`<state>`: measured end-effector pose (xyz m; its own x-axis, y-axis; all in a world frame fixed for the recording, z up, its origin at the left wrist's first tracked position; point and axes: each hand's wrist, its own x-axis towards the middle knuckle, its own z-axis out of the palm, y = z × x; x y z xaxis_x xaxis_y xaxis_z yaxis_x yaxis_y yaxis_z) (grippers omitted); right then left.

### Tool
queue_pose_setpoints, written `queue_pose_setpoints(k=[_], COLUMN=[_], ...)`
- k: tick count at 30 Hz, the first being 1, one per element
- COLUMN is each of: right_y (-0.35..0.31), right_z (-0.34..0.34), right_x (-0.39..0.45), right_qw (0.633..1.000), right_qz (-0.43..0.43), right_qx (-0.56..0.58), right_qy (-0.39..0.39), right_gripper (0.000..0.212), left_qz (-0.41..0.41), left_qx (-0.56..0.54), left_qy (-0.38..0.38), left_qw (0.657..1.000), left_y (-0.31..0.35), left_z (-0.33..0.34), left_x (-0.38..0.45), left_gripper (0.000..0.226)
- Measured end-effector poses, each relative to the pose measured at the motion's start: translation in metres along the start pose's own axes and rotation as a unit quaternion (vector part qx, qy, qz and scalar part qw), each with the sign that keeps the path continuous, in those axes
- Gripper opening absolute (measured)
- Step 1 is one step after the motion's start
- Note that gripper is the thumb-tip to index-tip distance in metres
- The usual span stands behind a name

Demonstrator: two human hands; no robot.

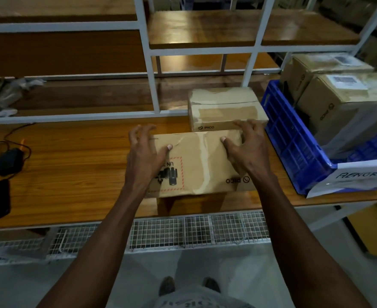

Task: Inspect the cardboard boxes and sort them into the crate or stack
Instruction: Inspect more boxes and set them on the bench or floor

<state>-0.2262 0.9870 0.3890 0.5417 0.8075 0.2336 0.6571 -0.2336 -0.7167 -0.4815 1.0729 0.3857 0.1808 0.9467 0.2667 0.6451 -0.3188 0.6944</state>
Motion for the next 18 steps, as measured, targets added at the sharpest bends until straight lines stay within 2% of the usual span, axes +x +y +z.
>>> queue_pose_setpoints(k=[3,6,9,13,18], right_y=[0.001,-0.003,-0.013,-0.022,-0.015], right_z=[0.008,0.015,0.025,0.039,0.04], right_x=[0.012,0.025,0.027,0.031,0.042], right_qw=[1.0,0.998,0.981,0.959,0.954], right_qz=[-0.003,0.012,0.016,0.011,0.012], right_qx=[-0.016,-0.054,-0.169,-0.22,-0.229], right_qy=[0.001,-0.028,-0.091,-0.178,-0.193], right_gripper=[0.057,0.059,0.068,0.072,0.074], left_qz=[0.022,0.045,0.024,0.004,-0.01], left_qx=[-0.002,0.081,0.119,0.129,0.159], left_qy=[0.01,-0.045,-0.096,-0.139,-0.161], left_qw=[1.0,0.995,0.988,0.982,0.974], left_y=[0.002,0.0,-0.004,-0.008,0.0], left_z=[0.007,0.023,0.032,0.034,0.04], left_x=[0.003,0.006,0.022,0.049,0.058], left_gripper=[0.057,0.057,0.063,0.065,0.061])
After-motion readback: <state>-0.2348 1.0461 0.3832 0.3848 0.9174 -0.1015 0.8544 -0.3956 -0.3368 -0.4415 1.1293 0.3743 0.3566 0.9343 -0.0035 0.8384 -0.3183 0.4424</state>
